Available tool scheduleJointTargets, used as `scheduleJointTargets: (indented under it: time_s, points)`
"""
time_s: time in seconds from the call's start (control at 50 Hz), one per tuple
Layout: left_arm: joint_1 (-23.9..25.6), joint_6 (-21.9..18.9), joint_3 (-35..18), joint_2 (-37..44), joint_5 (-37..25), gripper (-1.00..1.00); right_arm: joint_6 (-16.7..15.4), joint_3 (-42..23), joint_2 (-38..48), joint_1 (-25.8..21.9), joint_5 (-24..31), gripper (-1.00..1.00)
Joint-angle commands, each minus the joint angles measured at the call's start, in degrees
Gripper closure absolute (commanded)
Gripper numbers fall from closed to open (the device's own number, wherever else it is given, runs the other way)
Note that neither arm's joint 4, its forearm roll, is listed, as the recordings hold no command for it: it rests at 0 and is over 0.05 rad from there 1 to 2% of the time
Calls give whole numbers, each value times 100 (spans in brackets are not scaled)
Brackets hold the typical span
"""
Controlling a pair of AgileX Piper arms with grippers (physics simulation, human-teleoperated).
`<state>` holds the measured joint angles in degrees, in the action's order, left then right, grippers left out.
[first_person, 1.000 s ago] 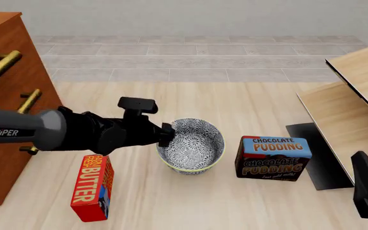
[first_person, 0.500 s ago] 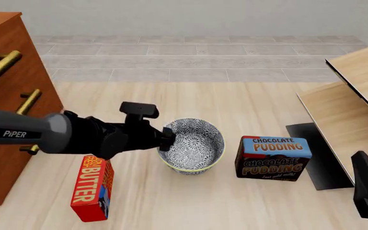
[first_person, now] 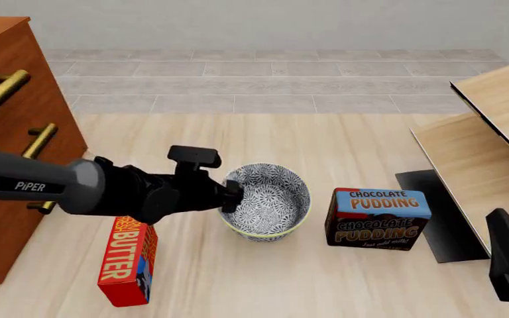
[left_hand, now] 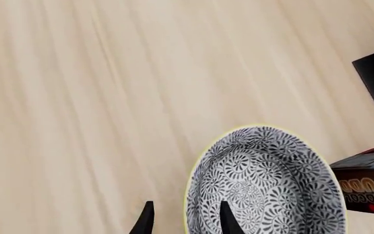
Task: Close the top drawer of the cabinet and put the bowl on top of it.
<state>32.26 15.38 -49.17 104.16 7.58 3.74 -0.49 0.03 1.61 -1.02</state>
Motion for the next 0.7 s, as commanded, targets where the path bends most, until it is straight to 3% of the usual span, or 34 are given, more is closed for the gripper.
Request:
scheduleJointTargets:
  time_s: [0.02, 0.38, 0.52, 0.6, 0.7]
  points:
    - [-54, -27, 9, 33, 11, 100, -2, -3, 0, -2, 9, -100]
    - [-332, -292, -83, -94, -220, 100, -10, 16, 0, -10, -5, -100]
    - [-92, -141, -71, -356, -222, 100, -3, 12, 0, 5, -6, -100]
    - [-343, 46, -172, -322, -520, 100, 1, 8, 0, 11, -5, -100]
    - [-263, -1, -199, -526, -620, 100, 6, 0, 0, 14, 0, -100]
